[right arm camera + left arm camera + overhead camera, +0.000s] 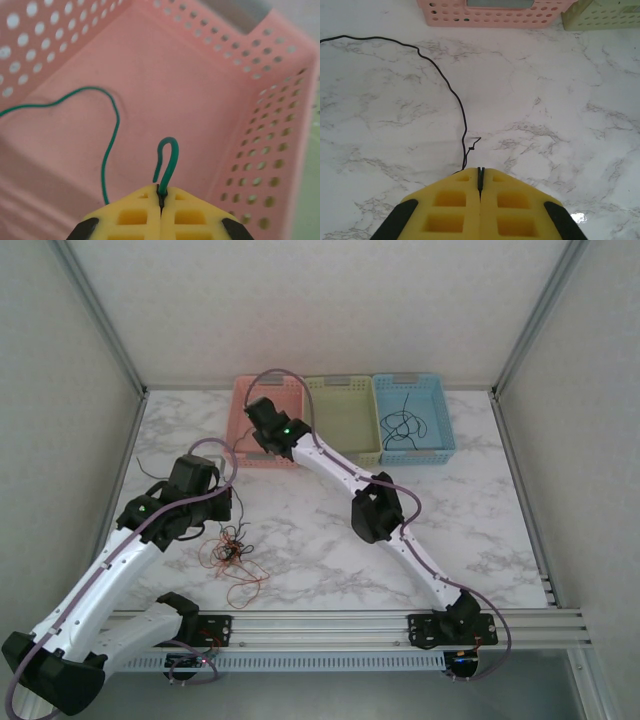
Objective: Untangle the cables
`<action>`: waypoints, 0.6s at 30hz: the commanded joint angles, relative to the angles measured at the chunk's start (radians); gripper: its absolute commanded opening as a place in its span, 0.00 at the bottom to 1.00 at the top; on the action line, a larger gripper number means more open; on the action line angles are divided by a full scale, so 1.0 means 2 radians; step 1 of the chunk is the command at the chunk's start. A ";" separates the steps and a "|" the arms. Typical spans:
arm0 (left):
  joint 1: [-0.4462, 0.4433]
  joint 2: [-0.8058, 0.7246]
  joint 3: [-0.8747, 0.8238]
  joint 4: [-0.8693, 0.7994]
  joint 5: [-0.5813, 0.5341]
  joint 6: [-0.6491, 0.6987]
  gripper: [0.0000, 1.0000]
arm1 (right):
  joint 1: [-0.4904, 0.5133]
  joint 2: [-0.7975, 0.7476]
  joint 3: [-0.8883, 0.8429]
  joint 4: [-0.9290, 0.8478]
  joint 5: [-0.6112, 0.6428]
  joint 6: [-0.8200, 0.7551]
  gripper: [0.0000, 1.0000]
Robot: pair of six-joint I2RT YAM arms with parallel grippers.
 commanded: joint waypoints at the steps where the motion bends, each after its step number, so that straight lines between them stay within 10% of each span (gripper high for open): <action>1: 0.005 -0.005 -0.003 0.005 0.005 0.007 0.00 | -0.006 0.003 0.026 0.019 -0.028 0.022 0.00; 18: 0.005 -0.007 -0.004 0.005 0.007 0.007 0.00 | -0.032 0.030 0.025 0.020 -0.076 0.111 0.00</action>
